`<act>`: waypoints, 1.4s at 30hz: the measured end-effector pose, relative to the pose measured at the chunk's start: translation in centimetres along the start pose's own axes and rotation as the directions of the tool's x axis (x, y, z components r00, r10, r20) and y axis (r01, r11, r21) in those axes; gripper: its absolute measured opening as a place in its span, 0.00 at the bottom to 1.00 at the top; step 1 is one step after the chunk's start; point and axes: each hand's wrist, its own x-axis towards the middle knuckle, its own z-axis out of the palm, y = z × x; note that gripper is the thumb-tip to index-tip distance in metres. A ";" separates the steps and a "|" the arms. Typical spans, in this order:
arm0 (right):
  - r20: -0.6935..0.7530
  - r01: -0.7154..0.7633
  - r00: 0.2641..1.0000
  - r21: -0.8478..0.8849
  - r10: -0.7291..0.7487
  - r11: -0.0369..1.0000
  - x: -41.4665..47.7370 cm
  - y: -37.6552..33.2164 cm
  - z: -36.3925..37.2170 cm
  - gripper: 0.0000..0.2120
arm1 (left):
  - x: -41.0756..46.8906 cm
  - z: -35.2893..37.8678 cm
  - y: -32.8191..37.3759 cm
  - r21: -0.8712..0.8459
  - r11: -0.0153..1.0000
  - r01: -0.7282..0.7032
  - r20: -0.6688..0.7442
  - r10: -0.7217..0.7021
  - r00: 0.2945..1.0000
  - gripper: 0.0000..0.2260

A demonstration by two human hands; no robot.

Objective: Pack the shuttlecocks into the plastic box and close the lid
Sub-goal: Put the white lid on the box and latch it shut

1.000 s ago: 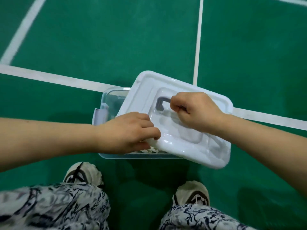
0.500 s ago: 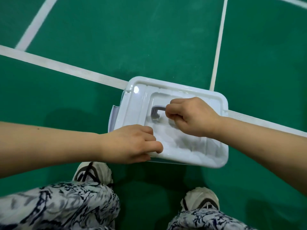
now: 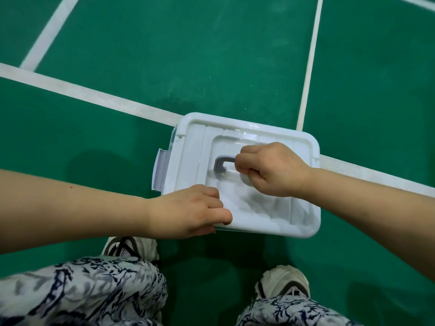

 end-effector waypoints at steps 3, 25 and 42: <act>-0.007 0.024 1.000 -0.009 -0.024 1.000 -0.2 0.2 0.1 0.11 | 0.1 0.4 0.1 -0.006 1.000 0.022 -0.002 -0.022 1.000 0.06; -0.053 0.084 0.995 -0.038 -0.086 0.996 1.4 0.8 0.9 0.09 | -0.6 0.8 0.1 0.069 0.996 0.058 -0.005 -0.057 0.998 0.04; -0.012 -0.006 1.000 -0.105 0.004 0.994 1.5 1.8 2.1 0.10 | -0.5 0.5 -0.4 -0.260 0.926 0.274 0.013 -0.281 0.960 0.06</act>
